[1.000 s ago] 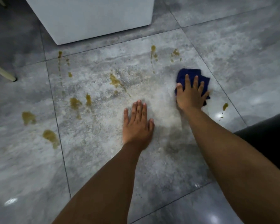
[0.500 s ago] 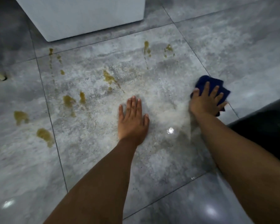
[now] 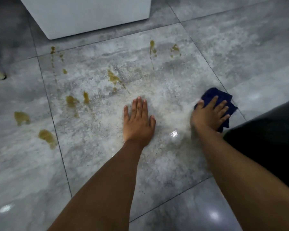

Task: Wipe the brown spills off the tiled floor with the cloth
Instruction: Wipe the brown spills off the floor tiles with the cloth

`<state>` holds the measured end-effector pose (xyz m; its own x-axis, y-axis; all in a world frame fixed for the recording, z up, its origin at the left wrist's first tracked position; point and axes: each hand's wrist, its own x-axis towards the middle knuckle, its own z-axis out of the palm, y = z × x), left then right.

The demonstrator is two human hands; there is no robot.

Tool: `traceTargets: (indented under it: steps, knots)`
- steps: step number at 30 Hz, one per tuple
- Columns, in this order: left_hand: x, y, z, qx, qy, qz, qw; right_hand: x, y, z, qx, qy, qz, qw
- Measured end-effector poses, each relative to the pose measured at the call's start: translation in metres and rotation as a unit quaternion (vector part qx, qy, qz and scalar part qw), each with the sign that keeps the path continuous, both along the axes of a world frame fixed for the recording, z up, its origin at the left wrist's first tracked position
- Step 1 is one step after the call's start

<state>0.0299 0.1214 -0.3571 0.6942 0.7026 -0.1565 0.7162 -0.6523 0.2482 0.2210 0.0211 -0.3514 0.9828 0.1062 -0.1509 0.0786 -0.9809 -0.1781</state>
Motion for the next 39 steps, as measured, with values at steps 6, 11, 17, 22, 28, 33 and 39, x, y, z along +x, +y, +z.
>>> traceTargets:
  steps: [6, 11, 17, 22, 28, 33, 39]
  knots:
    - [0.000, -0.001, 0.000, 0.008, -0.004, 0.003, 1.000, -0.094, -0.004, -0.007, 0.023, -0.026, 0.082, 0.996]
    - [-0.002, -0.001, -0.002, 0.013, 0.001, -0.006, 1.000, -0.038, 0.018, 0.000, -0.026, 0.023, 0.194, 0.980]
    - [-0.033, -0.014, 0.000, 0.027, -0.089, 0.044, 0.995, -0.090, -0.031, -0.004, 0.015, -0.038, 0.127, 0.991]
    - [-0.097, -0.023, 0.008, -0.006, -0.037, 0.125, 0.991, -0.163, 0.007, -0.002, 0.030, -0.009, 0.331, 0.943]
    - [-0.110, 0.000, 0.005, -0.012, -0.023, 0.123, 0.992, -0.098, 0.038, 0.001, -0.012, 0.022, 0.296, 0.955]
    - [-0.105, 0.002, 0.000, 0.012, -0.010, 0.128, 0.992, -0.141, 0.009, -0.005, 0.018, -0.036, 0.235, 0.971]
    - [-0.106, 0.000, 0.001, 0.013, 0.013, 0.152, 0.988, -0.148, 0.061, -0.006, 0.021, -0.023, 0.431, 0.902]
